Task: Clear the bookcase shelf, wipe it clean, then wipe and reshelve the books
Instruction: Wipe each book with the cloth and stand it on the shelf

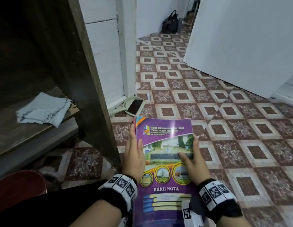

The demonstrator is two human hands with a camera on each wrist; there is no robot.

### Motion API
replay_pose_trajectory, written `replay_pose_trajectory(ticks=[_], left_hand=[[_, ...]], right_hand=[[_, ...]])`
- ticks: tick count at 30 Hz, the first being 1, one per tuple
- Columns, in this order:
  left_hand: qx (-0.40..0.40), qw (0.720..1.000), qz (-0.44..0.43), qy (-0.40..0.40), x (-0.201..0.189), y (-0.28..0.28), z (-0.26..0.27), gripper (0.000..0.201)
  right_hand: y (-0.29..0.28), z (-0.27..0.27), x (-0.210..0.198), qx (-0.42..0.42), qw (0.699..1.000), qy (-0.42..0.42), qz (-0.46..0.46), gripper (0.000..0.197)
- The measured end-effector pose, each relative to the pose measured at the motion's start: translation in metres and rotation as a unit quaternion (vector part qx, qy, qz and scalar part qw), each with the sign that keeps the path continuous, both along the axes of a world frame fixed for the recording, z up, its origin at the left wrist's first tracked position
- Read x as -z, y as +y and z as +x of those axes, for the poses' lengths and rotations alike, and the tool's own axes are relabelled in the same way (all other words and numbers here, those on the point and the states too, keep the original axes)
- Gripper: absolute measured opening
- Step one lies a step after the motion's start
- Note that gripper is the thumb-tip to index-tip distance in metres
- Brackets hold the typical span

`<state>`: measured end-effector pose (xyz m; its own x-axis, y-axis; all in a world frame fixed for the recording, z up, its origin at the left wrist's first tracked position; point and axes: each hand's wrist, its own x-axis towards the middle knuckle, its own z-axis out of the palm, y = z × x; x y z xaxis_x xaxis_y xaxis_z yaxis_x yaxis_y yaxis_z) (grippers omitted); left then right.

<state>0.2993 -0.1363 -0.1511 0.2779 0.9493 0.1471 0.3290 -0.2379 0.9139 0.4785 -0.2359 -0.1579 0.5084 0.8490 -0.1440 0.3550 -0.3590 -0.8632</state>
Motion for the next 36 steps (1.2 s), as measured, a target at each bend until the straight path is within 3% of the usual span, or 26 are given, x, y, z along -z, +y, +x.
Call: replay_pose_trajectory(ticks=[6,10,15,21,27,32,36], left_hand=[[0.027,0.991,0.104,-0.077,-0.086,0.019,0.010,0.053],[0.013,0.979,0.175,-0.104,-0.138,0.031,-0.002,0.052],[-0.033,0.943,0.308,-0.124,-0.211,0.031,-0.041,0.053],[-0.082,0.911,0.374,-0.153,-0.277,0.017,-0.119,0.054],[-0.150,0.883,0.415,-0.158,-0.308,0.004,-0.215,0.055],[-0.250,0.863,0.419,-0.129,-0.304,-0.016,-0.295,0.053],[-0.319,0.854,0.396,-0.107,-0.274,-0.028,-0.354,0.053]], right_hand=[[0.014,0.009,-0.079,0.036,0.985,-0.083,0.144,0.082],[0.027,0.002,-0.134,0.025,0.957,-0.139,0.254,0.081],[0.035,-0.030,-0.204,-0.004,0.918,-0.177,0.355,0.078],[0.038,-0.104,-0.277,-0.052,0.882,-0.213,0.418,0.080],[0.060,-0.188,-0.313,-0.127,0.838,-0.205,0.489,0.079],[0.080,-0.269,-0.313,-0.207,0.834,-0.157,0.487,0.076],[0.094,-0.330,-0.289,-0.278,0.846,-0.108,0.443,0.079]])
